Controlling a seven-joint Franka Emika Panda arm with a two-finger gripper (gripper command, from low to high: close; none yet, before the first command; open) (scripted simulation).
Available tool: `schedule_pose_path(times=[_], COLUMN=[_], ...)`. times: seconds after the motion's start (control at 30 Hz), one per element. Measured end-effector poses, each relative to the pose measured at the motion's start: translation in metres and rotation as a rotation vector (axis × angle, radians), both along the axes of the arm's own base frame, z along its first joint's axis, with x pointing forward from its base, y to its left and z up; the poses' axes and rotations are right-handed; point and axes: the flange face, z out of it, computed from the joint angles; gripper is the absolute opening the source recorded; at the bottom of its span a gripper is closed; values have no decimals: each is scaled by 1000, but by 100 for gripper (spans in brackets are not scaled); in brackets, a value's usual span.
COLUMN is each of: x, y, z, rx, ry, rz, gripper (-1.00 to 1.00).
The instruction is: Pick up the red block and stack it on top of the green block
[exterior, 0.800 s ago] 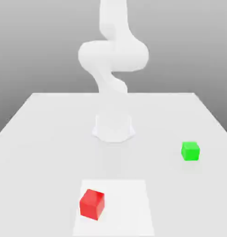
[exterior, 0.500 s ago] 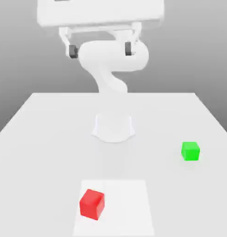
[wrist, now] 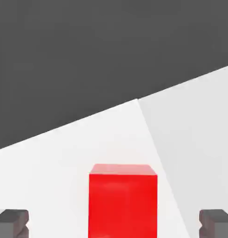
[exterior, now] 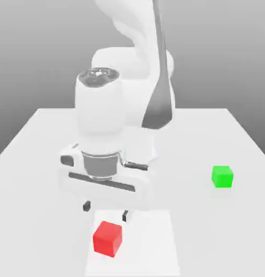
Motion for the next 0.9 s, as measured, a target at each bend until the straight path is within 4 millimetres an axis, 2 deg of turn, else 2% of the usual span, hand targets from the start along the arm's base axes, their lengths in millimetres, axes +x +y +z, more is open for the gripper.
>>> schedule_pose_path(times=[0.1,0.13,0.37,0.53,0.6,0.7,0.83,0.9], x=[-2,-2,-2,-2,-5,-18,-53,-74], y=[0,0,0,0,27,101,182,213], z=[-35,-43,-44,6,18,28,37,41], rx=[0,0,0,0,7,20,32,35], ry=[4,5,4,5,4,5,9,12], rz=[-2,-2,-2,-2,30,136,248,291], gripper=[0,-100,-100,-100,-100,-100,-100,-100])
